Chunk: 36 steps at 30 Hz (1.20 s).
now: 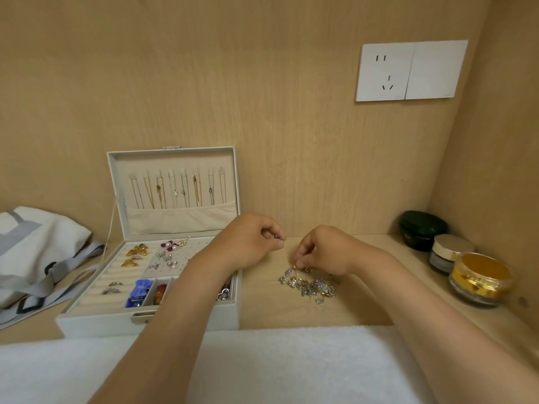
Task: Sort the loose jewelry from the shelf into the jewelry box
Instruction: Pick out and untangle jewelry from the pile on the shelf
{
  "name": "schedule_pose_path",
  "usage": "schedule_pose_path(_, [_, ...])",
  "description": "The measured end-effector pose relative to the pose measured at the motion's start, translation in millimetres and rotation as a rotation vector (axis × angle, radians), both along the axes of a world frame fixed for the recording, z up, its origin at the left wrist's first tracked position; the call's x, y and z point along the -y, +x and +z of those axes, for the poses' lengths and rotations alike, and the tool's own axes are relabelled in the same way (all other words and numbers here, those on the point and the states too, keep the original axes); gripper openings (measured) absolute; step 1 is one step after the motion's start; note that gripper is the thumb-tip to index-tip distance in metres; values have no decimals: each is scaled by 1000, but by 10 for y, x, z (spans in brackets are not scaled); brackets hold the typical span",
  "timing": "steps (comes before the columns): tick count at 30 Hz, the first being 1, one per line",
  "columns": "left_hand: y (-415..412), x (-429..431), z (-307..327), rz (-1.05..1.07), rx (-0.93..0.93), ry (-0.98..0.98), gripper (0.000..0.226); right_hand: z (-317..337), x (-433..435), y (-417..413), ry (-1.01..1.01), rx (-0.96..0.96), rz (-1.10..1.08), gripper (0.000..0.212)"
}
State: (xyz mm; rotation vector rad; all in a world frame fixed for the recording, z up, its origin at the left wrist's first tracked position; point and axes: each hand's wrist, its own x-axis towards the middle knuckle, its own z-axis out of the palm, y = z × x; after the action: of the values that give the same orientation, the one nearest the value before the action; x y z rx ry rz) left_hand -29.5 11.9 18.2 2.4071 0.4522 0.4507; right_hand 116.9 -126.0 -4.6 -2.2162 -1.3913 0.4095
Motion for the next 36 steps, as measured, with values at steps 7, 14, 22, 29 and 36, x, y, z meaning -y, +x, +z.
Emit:
schedule_pose_path(7, [-112,-40,87,49,38,39,7,160,-30,-89,261,-333,-27,19])
schedule_pose_path(14, [-605,-263,294,111,80,-19,12,378,-107,-456,415,-521,-25,13])
schedule_pose_path(22, [-1281,-431,266,164,91,-42,8,532,-611,-927,417,-573,73,14])
schedule_pose_path(29, [-1584,-549,148,133,21,-77,14,557,-1054,-1267,385,-561,58,16])
schedule_pose_path(36, [-1612,-532,103,99,-123,45,8,406,-1230,-1339,406,-409,36,7])
